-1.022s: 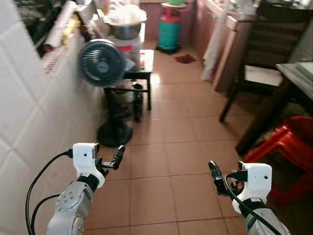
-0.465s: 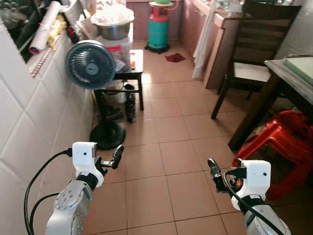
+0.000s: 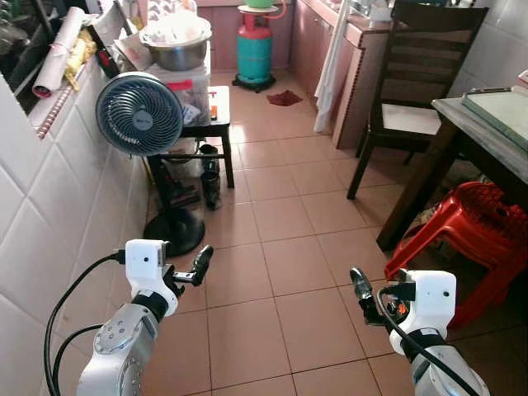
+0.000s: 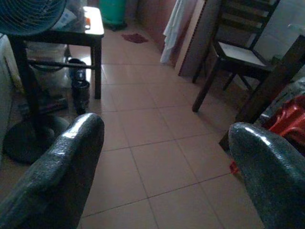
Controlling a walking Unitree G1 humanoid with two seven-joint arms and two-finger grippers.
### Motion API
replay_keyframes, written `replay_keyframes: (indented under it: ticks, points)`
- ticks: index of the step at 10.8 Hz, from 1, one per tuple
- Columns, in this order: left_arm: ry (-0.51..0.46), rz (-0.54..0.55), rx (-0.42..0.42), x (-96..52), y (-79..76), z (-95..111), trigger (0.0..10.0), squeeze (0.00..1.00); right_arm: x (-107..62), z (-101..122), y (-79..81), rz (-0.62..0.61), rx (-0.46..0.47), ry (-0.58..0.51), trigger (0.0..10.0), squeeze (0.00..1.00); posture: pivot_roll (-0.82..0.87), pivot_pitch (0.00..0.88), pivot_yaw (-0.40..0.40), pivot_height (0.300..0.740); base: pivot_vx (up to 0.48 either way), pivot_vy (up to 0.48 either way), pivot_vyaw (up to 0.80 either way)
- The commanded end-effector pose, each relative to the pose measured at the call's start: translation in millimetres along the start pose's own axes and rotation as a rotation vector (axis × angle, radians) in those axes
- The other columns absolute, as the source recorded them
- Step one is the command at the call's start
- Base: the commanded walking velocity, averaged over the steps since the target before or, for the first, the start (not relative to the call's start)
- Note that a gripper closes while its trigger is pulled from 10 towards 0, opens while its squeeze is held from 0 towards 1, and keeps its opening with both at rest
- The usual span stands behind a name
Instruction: Setting the table
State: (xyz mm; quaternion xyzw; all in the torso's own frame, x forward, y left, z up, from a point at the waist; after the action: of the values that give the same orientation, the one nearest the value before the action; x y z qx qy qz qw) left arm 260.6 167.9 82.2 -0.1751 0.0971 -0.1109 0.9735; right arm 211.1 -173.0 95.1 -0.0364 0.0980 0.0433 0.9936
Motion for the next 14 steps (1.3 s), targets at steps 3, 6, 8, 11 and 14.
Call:
replay_keyframes:
  ticks: [3,6,8,11,14]
  points:
    - [0.017,-0.030,-0.009,3.0,-4.5,-1.4,10.0,0.00,-0.8,2.4,-3.9,-0.017,-0.008,-0.003,10.0,0.00,-0.01,0.006,0.007,0.740,0.085,0.000,-0.80]
    - [0.023,-0.049,-0.009,5.3,-6.5,-2.7,10.0,0.00,-0.3,2.3,-5.0,-0.019,-0.016,-0.002,10.0,0.00,-0.02,0.004,0.007,0.740,0.302,0.000,-0.80]
    - [0.028,-0.057,-0.006,6.3,-7.9,-3.7,10.0,0.00,-0.6,2.1,-6.0,-0.023,-0.018,-0.002,10.0,0.00,-0.02,0.004,0.005,0.740,0.311,0.000,-0.80]
    - [0.039,-0.065,-0.009,6.2,-10.1,-7.2,10.0,0.00,-0.6,2.1,-6.3,-0.020,-0.018,0.001,10.0,0.00,-0.02,0.005,0.003,0.740,0.314,0.000,-0.80]
    - [0.046,-0.066,-0.013,5.5,-10.4,-9.7,10.0,0.00,-0.5,1.6,-5.6,-0.020,-0.027,0.008,10.0,0.00,-0.02,0.010,0.003,0.740,0.316,0.000,-0.80]
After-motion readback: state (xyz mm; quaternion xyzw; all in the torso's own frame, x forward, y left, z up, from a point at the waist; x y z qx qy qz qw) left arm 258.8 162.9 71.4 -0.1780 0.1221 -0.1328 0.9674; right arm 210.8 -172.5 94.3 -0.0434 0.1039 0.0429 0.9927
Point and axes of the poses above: a point about 5 cm out from each wrist's last joint towards the gripper, its own x axis pointing out of the wrist towards the gripper, its own z axis along the axis of the wrist's last joint, y = z × x, the point moved 1 cm from there along x, pointing out of the wrist towards the gripper, and after that the axes turned 9 degrees about -x, right-handed, at the moved point
